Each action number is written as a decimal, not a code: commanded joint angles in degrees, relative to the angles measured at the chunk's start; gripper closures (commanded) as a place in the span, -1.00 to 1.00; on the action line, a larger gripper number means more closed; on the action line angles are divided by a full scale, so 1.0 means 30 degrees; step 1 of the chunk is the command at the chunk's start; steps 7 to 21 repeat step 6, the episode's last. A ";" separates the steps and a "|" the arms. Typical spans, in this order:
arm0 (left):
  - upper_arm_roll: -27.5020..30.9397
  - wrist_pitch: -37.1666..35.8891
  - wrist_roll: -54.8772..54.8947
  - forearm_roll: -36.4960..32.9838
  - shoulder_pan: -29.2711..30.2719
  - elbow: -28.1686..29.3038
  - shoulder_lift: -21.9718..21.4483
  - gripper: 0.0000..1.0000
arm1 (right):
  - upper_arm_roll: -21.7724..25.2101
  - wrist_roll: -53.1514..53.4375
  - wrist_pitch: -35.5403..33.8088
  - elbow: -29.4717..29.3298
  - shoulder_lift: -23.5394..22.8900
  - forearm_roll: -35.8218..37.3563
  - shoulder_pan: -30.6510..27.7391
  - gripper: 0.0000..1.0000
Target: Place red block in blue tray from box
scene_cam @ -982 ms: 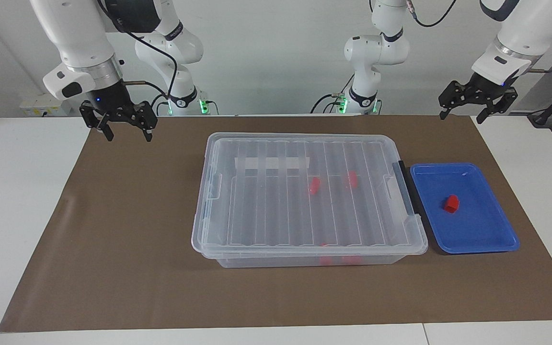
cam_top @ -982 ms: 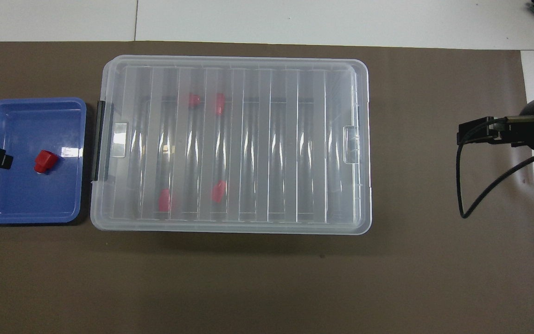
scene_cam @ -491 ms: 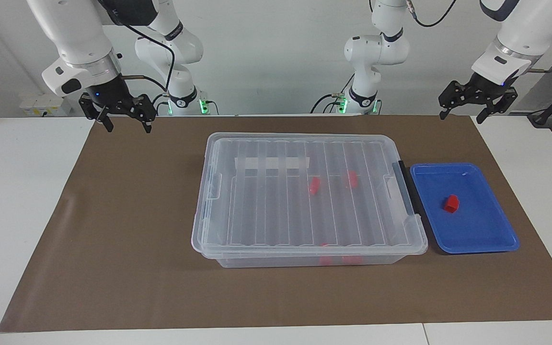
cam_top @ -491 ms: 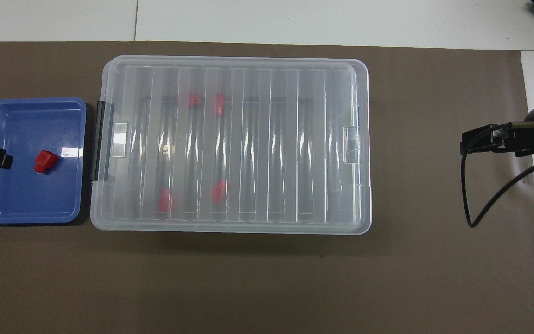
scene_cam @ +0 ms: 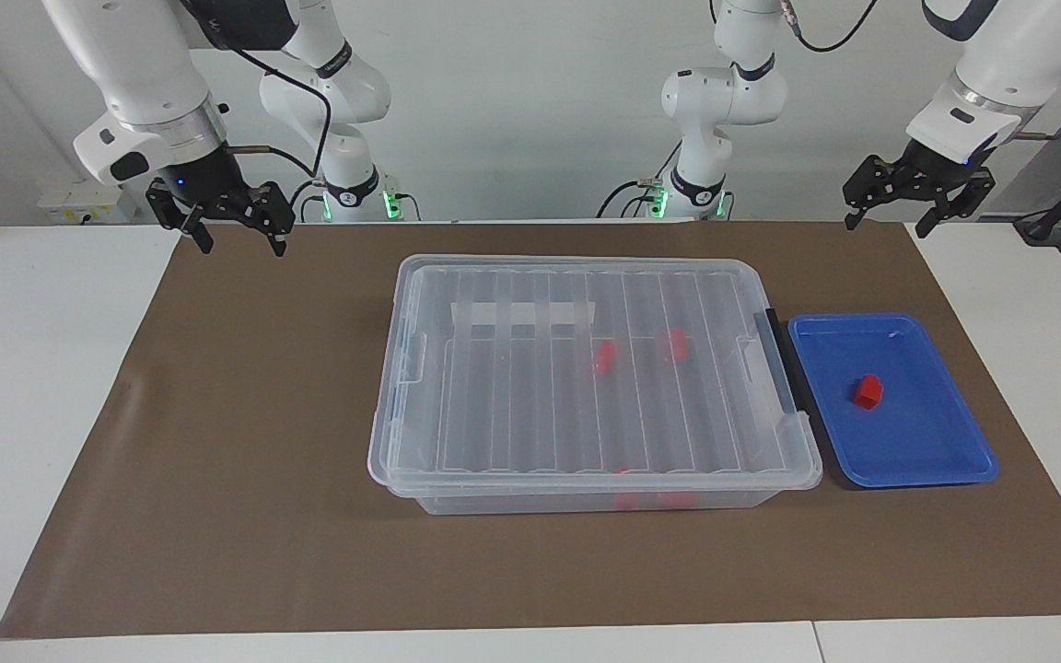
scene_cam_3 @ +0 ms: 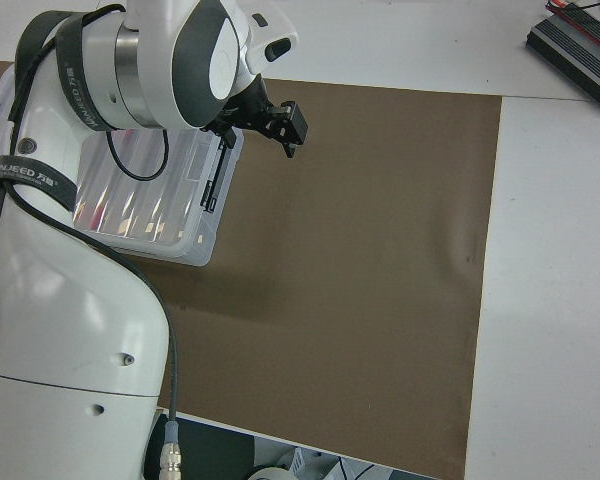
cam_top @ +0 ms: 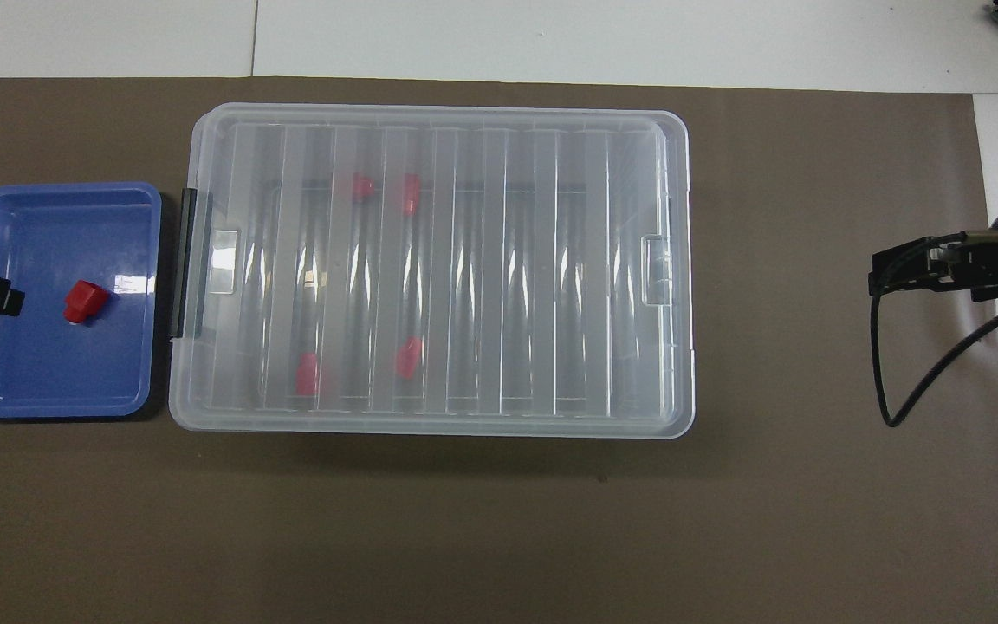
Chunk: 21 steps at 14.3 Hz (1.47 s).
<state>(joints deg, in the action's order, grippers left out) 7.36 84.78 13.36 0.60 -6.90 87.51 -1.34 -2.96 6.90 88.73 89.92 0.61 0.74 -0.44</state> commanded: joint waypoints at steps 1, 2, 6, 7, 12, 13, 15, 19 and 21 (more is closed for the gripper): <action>-0.0021 0.0305 -0.0177 -0.0260 0.0046 0.0419 -0.0256 -1.00 | -0.0096 0.0247 -0.0075 0.0318 0.0353 -0.0102 -0.0204 -1.00; -0.0021 0.0305 -0.0177 -0.0260 0.0046 0.0419 -0.0256 -1.00 | -0.0096 0.0218 -0.0075 0.0318 0.0353 -0.0102 -0.0204 -1.00; -0.0021 0.0305 -0.0148 -0.0260 0.0046 0.0419 -0.0256 -1.00 | -0.0097 0.0159 -0.0046 0.0318 0.0353 -0.0102 -0.0204 -1.00; -0.0021 0.0305 -0.0148 -0.0260 0.0046 0.0419 -0.0256 -1.00 | -0.0097 0.0159 -0.0046 0.0318 0.0353 -0.0102 -0.0204 -1.00; -0.0021 0.0305 -0.0148 -0.0260 0.0046 0.0419 -0.0256 -1.00 | -0.0097 0.0159 -0.0046 0.0318 0.0353 -0.0102 -0.0204 -1.00; -0.0021 0.0305 -0.0148 -0.0260 0.0046 0.0419 -0.0256 -1.00 | -0.0097 0.0159 -0.0046 0.0318 0.0353 -0.0102 -0.0204 -1.00; -0.0021 0.0305 -0.0148 -0.0260 0.0046 0.0419 -0.0256 -1.00 | -0.0097 0.0159 -0.0046 0.0318 0.0353 -0.0102 -0.0204 -1.00; -0.0021 0.0305 -0.0148 -0.0260 0.0046 0.0419 -0.0256 -1.00 | -0.0097 0.0159 -0.0046 0.0318 0.0353 -0.0102 -0.0204 -1.00; -0.0021 0.0305 -0.0148 -0.0260 0.0046 0.0419 -0.0256 -1.00 | -0.0097 0.0159 -0.0046 0.0318 0.0353 -0.0102 -0.0204 -1.00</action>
